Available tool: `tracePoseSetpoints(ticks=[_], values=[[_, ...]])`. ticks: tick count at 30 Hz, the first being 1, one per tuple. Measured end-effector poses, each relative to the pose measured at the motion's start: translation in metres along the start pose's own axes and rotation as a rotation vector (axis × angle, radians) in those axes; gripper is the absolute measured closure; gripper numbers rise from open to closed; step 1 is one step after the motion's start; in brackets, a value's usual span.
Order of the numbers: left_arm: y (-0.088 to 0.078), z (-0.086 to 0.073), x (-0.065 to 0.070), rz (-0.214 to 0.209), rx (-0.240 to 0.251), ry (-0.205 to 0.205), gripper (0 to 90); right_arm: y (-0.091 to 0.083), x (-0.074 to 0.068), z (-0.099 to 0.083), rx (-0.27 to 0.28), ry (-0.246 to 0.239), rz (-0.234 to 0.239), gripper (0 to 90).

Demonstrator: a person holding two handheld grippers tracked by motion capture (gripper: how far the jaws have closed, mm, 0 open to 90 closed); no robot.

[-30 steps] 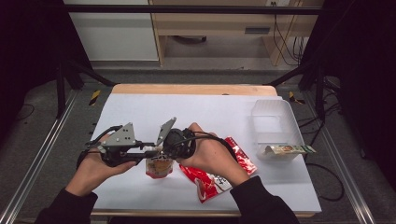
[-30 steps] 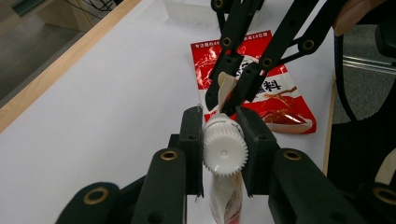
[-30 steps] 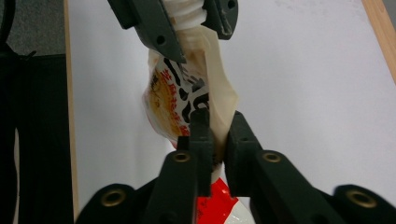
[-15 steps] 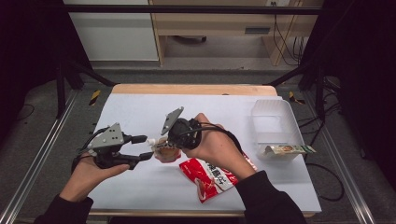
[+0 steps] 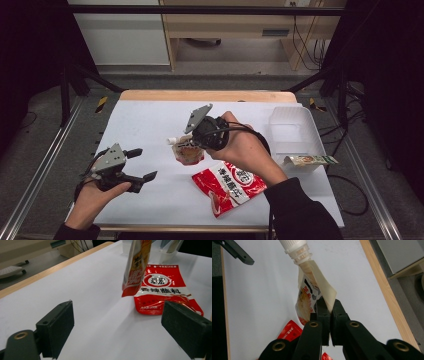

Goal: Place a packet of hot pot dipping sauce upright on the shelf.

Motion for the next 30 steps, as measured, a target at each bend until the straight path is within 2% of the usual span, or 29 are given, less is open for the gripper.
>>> tracePoseSetpoints(ticks=[3,7,10,11,13,15,17,21,25,26,30], values=[[0.002,-0.006,0.000,0.013,0.008,-0.008,8.2,-0.004,0.003,-0.001,0.008,-0.002,0.000,88.0],[0.007,-0.020,-0.003,0.064,0.005,-0.014,6.4,-0.008,0.006,-0.003,0.014,-0.002,-0.002,88.0],[0.009,-0.025,-0.006,0.083,0.011,-0.036,6.3,-0.011,0.008,-0.005,0.013,-0.007,-0.004,88.0],[0.008,-0.031,-0.008,0.102,0.019,-0.048,6.3,-0.012,0.009,-0.005,0.014,-0.008,-0.008,88.0],[0.008,-0.034,-0.008,0.105,0.016,-0.050,6.2,-0.015,0.011,-0.007,0.018,-0.005,-0.010,88.0],[0.007,-0.044,-0.011,0.128,0.009,-0.067,5.9,-0.019,0.013,-0.009,0.020,-0.001,-0.015,87.9],[0.007,-0.049,-0.013,0.142,-0.004,-0.067,5.9,-0.022,0.014,-0.011,0.022,0.004,-0.018,88.0],[0.002,-0.055,-0.018,0.161,-0.018,-0.059,5.9,-0.030,0.017,-0.014,0.026,-0.003,-0.024,87.9],[-0.002,-0.058,-0.023,0.184,-0.006,-0.087,5.9,-0.038,0.022,-0.016,0.032,-0.020,-0.040,87.9],[-0.004,-0.059,-0.026,0.193,-0.007,-0.097,5.9,-0.044,0.026,-0.018,0.039,-0.017,-0.045,87.9],[-0.005,-0.060,-0.028,0.196,-0.007,-0.100,5.9,-0.057,0.036,-0.022,0.052,-0.011,-0.072,87.9]])
Point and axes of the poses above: each handheld gripper's, and its own axes: y roughly forward along the jaws, z roughly out of its top, x roughly to its right, the point moved 2 cm from there along y, roughly forward along the jaws
